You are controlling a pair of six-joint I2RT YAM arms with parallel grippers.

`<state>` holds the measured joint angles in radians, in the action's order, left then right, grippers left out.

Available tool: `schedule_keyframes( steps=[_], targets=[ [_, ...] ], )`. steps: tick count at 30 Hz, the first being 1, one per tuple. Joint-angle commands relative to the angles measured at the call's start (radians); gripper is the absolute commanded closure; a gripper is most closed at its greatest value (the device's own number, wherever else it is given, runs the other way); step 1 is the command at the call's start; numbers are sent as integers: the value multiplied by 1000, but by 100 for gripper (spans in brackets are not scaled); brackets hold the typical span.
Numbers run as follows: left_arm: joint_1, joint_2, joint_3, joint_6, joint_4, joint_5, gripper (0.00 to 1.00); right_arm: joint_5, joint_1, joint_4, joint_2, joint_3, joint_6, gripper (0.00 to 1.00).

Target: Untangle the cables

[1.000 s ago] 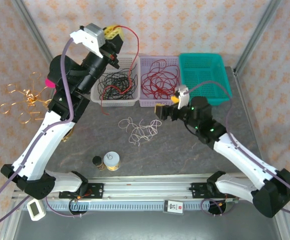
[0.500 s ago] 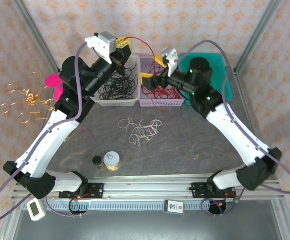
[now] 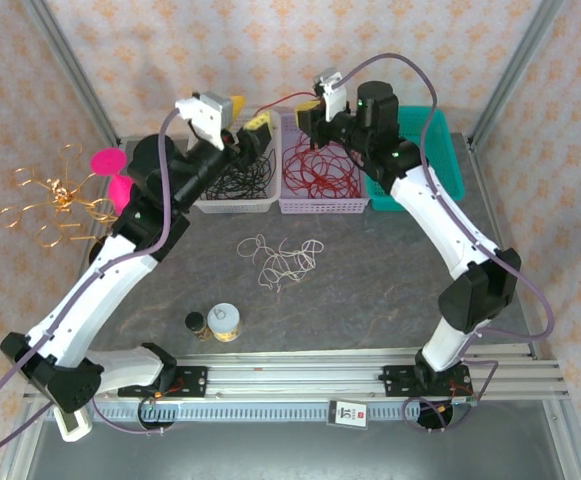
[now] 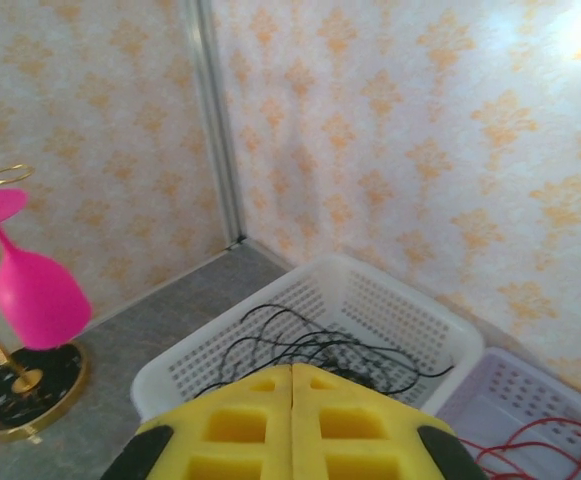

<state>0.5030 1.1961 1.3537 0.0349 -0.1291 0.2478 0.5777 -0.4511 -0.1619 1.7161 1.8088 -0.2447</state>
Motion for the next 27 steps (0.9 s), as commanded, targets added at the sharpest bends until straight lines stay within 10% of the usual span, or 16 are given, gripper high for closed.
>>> schedule_keyframes(
  steps=[1, 11, 23, 27],
  targets=[
    [-4, -77, -118, -36, -20, -48, 34, -99, 41, -56, 98, 143, -1, 100],
    [-3, -267, -427, -162, 78, -28, 34, -118, 150, -252, 631, 727, 131, 100],
    [-1, -273, -484, -204, 110, -13, 36, -206, 154, -221, 790, 535, 177, 99],
    [-1, -270, -522, -226, 95, -7, 36, -246, 150, -254, 780, 480, 163, 79]
  ],
)
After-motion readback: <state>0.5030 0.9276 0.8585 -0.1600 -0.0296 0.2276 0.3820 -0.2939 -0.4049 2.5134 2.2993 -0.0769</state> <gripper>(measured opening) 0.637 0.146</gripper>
